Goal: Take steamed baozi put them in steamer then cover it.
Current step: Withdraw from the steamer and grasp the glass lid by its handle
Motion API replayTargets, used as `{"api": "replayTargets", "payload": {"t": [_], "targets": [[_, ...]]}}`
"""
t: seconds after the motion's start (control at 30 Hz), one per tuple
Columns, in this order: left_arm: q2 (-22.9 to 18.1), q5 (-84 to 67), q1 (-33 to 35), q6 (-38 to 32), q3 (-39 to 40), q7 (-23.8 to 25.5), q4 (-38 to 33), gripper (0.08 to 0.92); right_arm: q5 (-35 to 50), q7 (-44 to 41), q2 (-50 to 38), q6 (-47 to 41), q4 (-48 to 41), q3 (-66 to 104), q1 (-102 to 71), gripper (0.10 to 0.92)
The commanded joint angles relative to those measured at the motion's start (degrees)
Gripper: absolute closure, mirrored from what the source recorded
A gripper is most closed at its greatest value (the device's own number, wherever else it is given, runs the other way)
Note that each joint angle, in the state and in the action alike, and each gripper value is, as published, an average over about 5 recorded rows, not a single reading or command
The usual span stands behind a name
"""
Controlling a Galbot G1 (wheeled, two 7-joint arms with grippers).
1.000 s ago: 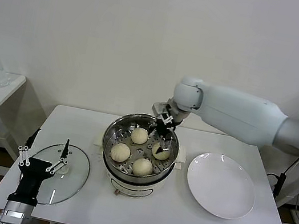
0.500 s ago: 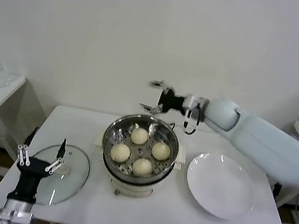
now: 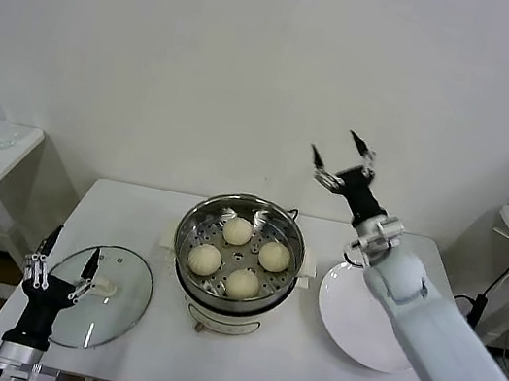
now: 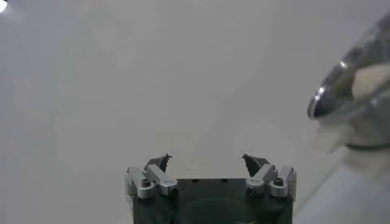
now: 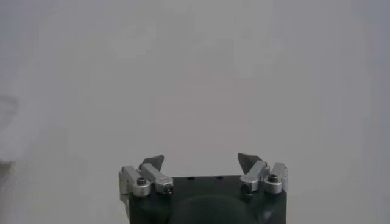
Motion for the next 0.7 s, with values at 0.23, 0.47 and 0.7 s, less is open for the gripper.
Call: {"api": "replayTargets", "payload": {"t": [0.23,0.47,0.7], "targets": [[2.05,27.12,3.14,0.18,-4.26,-3.27,12.74,0.177,-2.91,3.99,9.52,5.14,3.39,26.39,-29.19,0.203],[0.93,31.24,0.66,-3.32,-2.81,-6.13,19.1,0.177,-4.97,4.02,11.6,5.01,2.98,25.77,-29.38,0.203],[0.28,33.39,-3.74,-4.35,-2.51,-7.81,23.14,0.177,-7.04,4.26,13.54,4.69,3.03,25.46,-29.86,0.203]]}}
